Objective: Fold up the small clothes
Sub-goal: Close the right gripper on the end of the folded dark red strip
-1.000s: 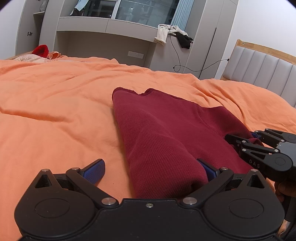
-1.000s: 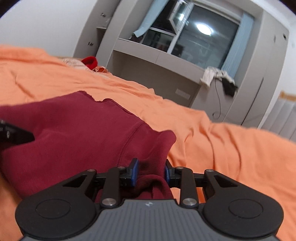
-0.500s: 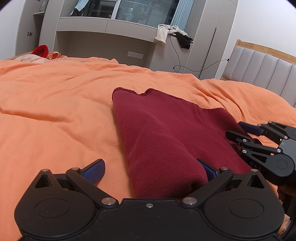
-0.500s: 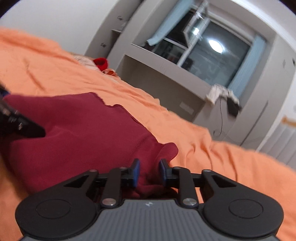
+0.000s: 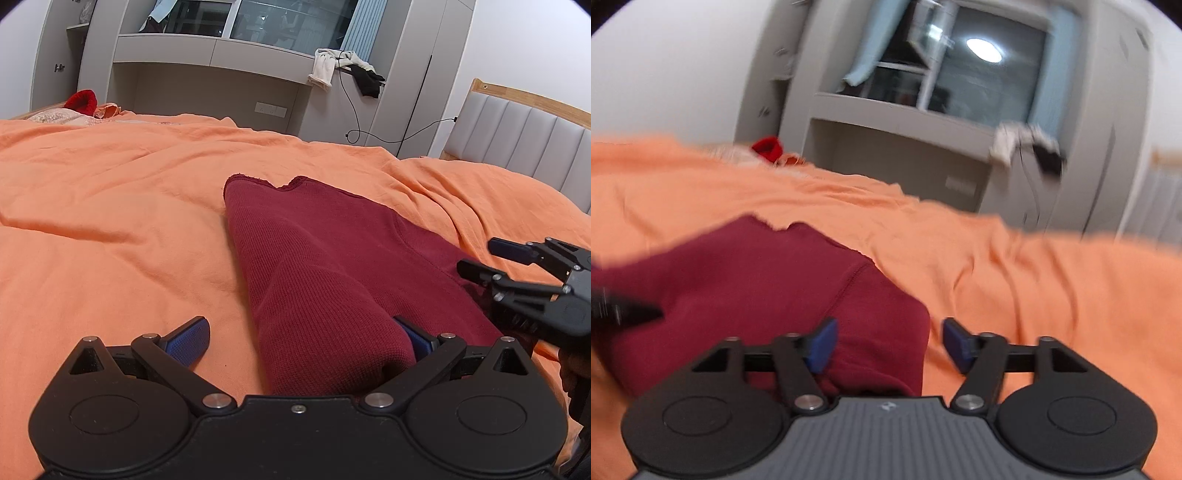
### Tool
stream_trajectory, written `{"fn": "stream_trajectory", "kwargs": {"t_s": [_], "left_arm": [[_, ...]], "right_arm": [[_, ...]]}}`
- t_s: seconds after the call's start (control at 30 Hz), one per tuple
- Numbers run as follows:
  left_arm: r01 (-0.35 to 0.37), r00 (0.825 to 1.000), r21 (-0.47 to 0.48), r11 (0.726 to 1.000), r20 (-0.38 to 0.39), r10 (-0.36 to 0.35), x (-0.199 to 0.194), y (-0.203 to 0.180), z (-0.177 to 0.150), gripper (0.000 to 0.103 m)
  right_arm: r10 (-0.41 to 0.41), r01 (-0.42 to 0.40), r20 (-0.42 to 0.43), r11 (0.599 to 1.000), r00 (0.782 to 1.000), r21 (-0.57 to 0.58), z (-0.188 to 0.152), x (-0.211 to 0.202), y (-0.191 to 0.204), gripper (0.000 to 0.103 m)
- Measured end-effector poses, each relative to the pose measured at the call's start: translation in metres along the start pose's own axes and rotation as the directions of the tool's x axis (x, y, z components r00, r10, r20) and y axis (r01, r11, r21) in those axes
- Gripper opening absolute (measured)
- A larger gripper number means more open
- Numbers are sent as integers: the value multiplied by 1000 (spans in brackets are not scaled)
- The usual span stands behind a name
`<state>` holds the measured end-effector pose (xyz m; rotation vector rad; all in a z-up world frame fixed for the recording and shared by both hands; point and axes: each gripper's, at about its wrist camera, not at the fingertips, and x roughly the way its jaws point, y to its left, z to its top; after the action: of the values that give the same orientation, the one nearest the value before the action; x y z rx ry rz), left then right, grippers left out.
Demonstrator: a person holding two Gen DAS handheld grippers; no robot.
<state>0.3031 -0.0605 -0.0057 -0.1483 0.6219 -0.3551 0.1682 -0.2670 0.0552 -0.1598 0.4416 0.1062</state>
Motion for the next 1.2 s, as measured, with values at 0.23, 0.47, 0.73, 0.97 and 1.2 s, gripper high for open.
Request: {"fn": "stream_trajectory", "kwargs": {"t_s": [0.23,0.47,0.73,0.97,1.2], "left_arm": [[0,1000,0,1000,0,0,0,0,0,103],[-1,1000,1,1000,0,1,0,0,0,102],[-1,1000,1,1000,1,1,0,0,0,103],[-2,1000,2,1000,2,2,-1,1,0,102],[-2,1000,2,1000,1,2,-1,1,0,103]], "right_arm": [[212,-163,-48,860,976,485,-12,23,-66,83],[293,-163,-89,730,952,664,-41,48,-88,79],[245,-132,-106,782,964,609,-40,48,-74,81],[225,-135,-102,829,969,543,-33,41,-63,63],[269,-168,-101,811,958,561,-35,44,-66,60]]}}
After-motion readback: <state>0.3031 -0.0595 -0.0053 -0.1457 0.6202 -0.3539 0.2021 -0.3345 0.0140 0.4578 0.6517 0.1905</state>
